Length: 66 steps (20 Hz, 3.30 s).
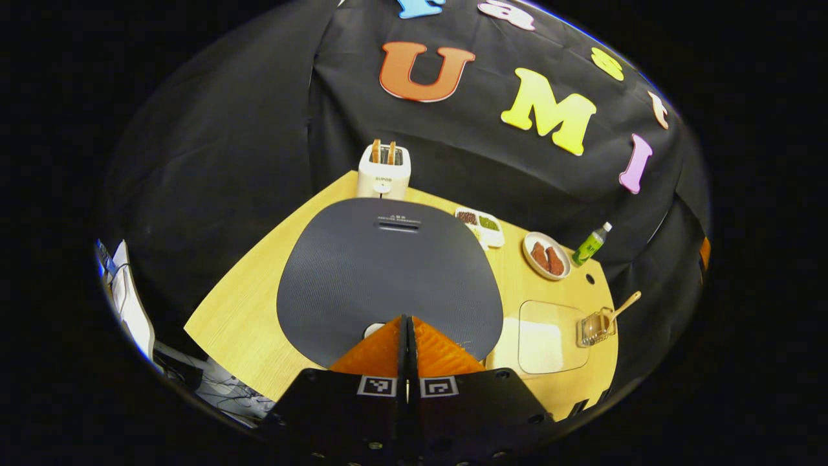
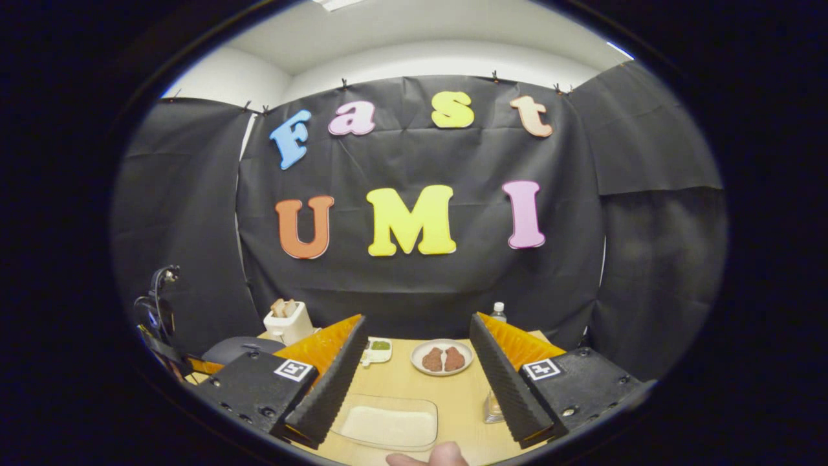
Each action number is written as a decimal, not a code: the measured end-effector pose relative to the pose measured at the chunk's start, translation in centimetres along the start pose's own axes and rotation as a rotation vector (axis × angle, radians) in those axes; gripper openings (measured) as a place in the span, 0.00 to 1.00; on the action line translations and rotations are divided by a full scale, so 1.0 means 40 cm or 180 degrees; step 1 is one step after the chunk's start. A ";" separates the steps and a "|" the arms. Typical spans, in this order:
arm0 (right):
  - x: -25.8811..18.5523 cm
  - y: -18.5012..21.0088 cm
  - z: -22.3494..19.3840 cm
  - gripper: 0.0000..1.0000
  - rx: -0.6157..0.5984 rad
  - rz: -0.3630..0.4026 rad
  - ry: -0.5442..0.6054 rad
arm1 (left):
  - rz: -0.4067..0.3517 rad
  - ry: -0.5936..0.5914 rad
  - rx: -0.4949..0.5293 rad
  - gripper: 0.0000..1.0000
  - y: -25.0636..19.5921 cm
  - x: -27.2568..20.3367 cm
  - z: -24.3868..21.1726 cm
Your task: Close the left gripper, press the button to open the rice cooker; take a wooden spoon from the chopstick holder with the right hand, scoop a spoonful of rice and pour it into the rice cooker, then put the wooden spoon back into the chopstick holder.
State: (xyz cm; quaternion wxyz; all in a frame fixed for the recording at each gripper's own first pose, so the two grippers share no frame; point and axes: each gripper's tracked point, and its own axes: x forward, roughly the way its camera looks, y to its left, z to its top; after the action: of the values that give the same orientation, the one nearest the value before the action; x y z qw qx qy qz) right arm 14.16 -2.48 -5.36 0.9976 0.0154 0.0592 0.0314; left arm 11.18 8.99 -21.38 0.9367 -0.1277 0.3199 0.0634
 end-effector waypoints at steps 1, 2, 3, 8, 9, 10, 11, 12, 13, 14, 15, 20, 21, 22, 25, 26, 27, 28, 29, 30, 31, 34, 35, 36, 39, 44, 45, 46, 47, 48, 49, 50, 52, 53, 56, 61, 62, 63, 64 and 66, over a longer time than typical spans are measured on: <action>-0.002 0.009 0.009 0.99 -0.0015 0.0017 -0.0027 | -0.0024 -0.0189 -0.0042 0.00 -0.007 -0.023 0.050; -0.009 0.018 0.017 0.99 -0.0030 0.0042 -0.0045 | -0.0030 -0.0370 -0.0084 0.00 -0.010 -0.044 0.096; -0.014 0.025 0.026 1.00 -0.0052 0.0062 -0.0073 | -0.0036 -0.0563 -0.0106 0.00 -0.016 -0.069 0.142; -0.052 -0.004 0.062 1.00 -0.0051 -0.0015 -0.0221 | -0.0087 -0.1314 0.0220 0.01 -0.065 -0.181 0.325; -0.056 -0.015 0.065 1.00 -0.0052 -0.0039 -0.0232 | -0.0121 -0.1436 0.0274 0.00 -0.077 -0.204 0.350; -0.060 -0.028 0.070 1.00 -0.0065 -0.0070 -0.0241 | -0.0172 -0.1535 0.0288 0.01 -0.092 -0.224 0.376; -0.063 -0.045 0.073 0.99 -0.0075 -0.0109 -0.0254 | -0.0230 -0.1612 0.0288 0.02 -0.107 -0.245 0.385; -0.067 -0.061 0.078 1.00 -0.0077 -0.0153 -0.0267 | -0.0301 -0.1657 0.0297 0.04 -0.123 -0.260 0.389; -0.073 -0.078 0.074 1.00 -0.0074 -0.0196 -0.0264 | -0.0328 -0.1687 0.0313 0.02 -0.134 -0.271 0.388; -0.077 -0.092 0.069 1.00 -0.0069 -0.0230 -0.0249 | -0.0344 -0.1704 0.0336 0.21 -0.143 -0.270 0.385; -0.083 -0.103 0.061 0.99 -0.0072 -0.0247 -0.0220 | -0.0360 -0.1708 0.0362 0.41 -0.153 -0.275 0.377; -0.125 -0.190 0.029 1.00 -0.0160 -0.0285 -0.0088 | -0.0321 -0.1852 0.0507 0.95 -0.208 -0.342 0.343; -0.132 -0.215 0.021 1.00 -0.0174 -0.0341 -0.0076 | -0.0337 -0.1912 0.0523 0.95 -0.225 -0.355 0.340; -0.137 -0.234 0.007 1.00 -0.0176 -0.0395 -0.0043 | -0.0352 -0.1954 0.0545 0.94 -0.237 -0.359 0.332; -0.142 -0.265 -0.051 0.99 -0.0091 -0.0449 0.0133 | -0.0443 -0.1992 0.0582 0.94 -0.287 -0.374 0.312; -0.140 -0.274 -0.066 1.00 -0.0068 -0.0457 0.0176 | -0.0469 -0.1964 0.0602 0.94 -0.302 -0.370 0.303; -0.134 -0.289 -0.081 1.00 -0.0053 -0.0470 0.0213 | -0.0469 -0.1943 0.0615 0.94 -0.309 -0.368 0.296; -0.126 -0.303 -0.095 1.00 -0.0034 -0.0485 0.0249 | -0.0468 -0.1927 0.0614 0.94 -0.314 -0.367 0.295; -0.119 -0.320 -0.117 1.00 -0.0013 -0.0512 0.0306 | -0.0473 -0.1905 0.0623 0.94 -0.322 -0.363 0.291; -0.109 -0.336 -0.137 1.00 0.0024 -0.0526 0.0366 | -0.0429 -0.1885 0.0650 0.94 -0.321 -0.359 0.286; -0.101 -0.346 -0.151 1.00 0.0070 -0.0527 0.0403 | -0.0393 -0.1889 0.0669 0.95 -0.322 -0.355 0.282; -0.054 -0.380 -0.202 1.00 0.0167 -0.0475 0.0530 | -0.0340 -0.1908 0.0694 0.94 -0.352 -0.349 0.271; -0.034 -0.402 -0.218 0.99 0.0174 -0.0482 0.0554 | -0.0331 -0.1911 0.0706 0.94 -0.362 -0.347 0.274; -0.010 -0.422 -0.229 0.99 0.0192 -0.0489 0.0575 | -0.0329 -0.1895 0.0705 0.95 -0.372 -0.335 0.277; 0.062 -0.470 -0.301 1.00 0.0344 -0.0491 0.0723 | -0.0275 -0.1842 0.0672 0.94 -0.382 -0.305 0.296; 0.187 -0.532 -0.441 0.94 0.0644 -0.0471 0.1040 | -0.0113 -0.1724 0.0655 0.94 -0.393 -0.236 0.303; 0.207 -0.540 -0.465 0.94 0.0682 -0.0474 0.1099 | -0.0098 -0.1722 0.0668 0.95 -0.399 -0.227 0.307; 0.229 -0.550 -0.493 0.94 0.0742 -0.0467 0.1160 | -0.0077 -0.1713 0.0677 0.95 -0.401 -0.216 0.311; 0.247 -0.557 -0.525 1.00 0.0788 -0.0468 0.1236 | -0.0060 -0.1701 0.0678 0.95 -0.405 -0.205 0.312; 0.266 -0.564 -0.556 1.00 0.0829 -0.0470 0.1311 | -0.0039 -0.1674 0.0683 0.94 -0.408 -0.196 0.311; 0.285 -0.568 -0.582 1.00 0.0840 -0.0458 0.1372 | -0.0015 -0.1635 0.0689 0.95 -0.410 -0.183 0.305; 0.304 -0.579 -0.604 0.92 0.0808 -0.0463 0.1429 | 0.0015 -0.1597 0.0695 0.95 -0.411 -0.173 0.300; 0.339 -0.599 -0.630 0.91 0.0774 -0.0464 0.1488 | 0.0043 -0.1526 0.0695 0.95 -0.416 -0.160 0.287; 0.346 -0.605 -0.644 0.90 0.0767 -0.0446 0.1513 | 0.0061 -0.1507 0.0697 0.95 -0.417 -0.155 0.284; 0.376 -0.605 -0.692 0.84 0.0772 -0.0327 0.1638 | 0.0129 -0.1457 0.0707 0.95 -0.423 -0.148 0.280; 0.400 -0.582 -0.706 0.50 0.0855 -0.0170 0.1708 | 0.0205 -0.1402 0.0669 0.95 -0.427 -0.152 0.261; 0.398 -0.580 -0.706 0.47 0.0860 -0.0165 0.1714 | 0.0208 -0.1408 0.0667 0.95 -0.425 -0.154 0.258; 0.399 -0.583 -0.704 0.34 0.0864 -0.0185 0.1715 | 0.0212 -0.1404 0.0668 0.95 -0.422 -0.156 0.259; 0.396 -0.579 -0.703 0.22 0.0898 -0.0194 0.1715 | 0.0217 -0.1402 0.0656 0.95 -0.418 -0.156 0.260; 0.384 -0.563 -0.697 0.19 0.1014 -0.0180 0.1754 | 0.0210 -0.1434 0.0614 0.95 -0.406 -0.165 0.268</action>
State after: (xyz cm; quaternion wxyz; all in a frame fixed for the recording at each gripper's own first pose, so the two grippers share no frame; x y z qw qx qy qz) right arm 27.43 -23.20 -35.60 0.9296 0.1607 0.3317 -0.0029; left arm 15.51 -3.85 -5.89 0.9896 -0.0099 0.1115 0.0900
